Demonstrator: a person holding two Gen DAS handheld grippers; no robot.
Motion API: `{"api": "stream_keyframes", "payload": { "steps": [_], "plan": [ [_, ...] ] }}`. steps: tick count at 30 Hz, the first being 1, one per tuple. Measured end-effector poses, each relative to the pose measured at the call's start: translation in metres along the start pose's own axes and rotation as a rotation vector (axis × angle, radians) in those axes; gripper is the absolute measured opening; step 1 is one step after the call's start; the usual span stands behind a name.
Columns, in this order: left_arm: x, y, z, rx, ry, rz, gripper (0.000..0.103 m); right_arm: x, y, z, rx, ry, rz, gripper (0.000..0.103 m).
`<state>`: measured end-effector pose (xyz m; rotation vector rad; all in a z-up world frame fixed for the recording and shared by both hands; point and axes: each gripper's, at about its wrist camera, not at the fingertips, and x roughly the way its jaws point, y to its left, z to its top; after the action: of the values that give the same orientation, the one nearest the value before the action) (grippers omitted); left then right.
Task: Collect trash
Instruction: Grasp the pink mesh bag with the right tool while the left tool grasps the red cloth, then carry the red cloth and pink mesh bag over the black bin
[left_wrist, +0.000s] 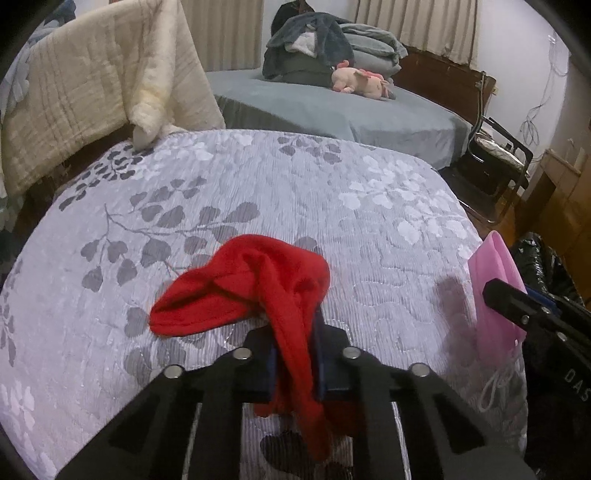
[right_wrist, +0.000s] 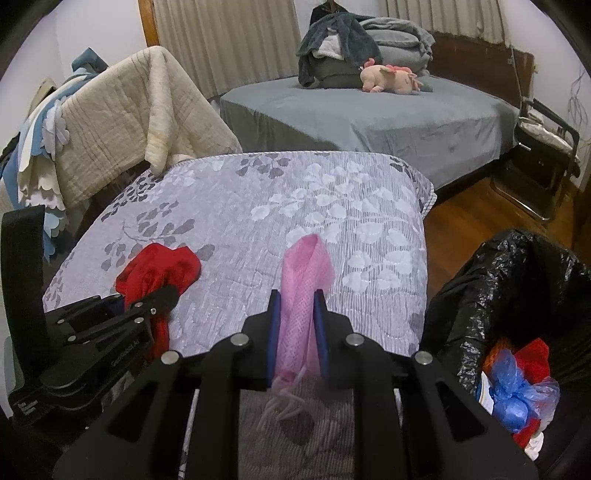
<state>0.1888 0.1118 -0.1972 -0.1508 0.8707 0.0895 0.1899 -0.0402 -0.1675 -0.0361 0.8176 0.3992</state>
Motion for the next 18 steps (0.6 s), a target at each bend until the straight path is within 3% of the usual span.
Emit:
{"api": "stream_keyframes", "payload": {
  "steps": [18],
  "plan": [
    [-0.075, -0.004, 0.016, 0.012, -0.136, -0.029, 0.012, -0.045, 0.006, 0.016, -0.019, -0.067, 0.023, 0.017]
  ]
}}
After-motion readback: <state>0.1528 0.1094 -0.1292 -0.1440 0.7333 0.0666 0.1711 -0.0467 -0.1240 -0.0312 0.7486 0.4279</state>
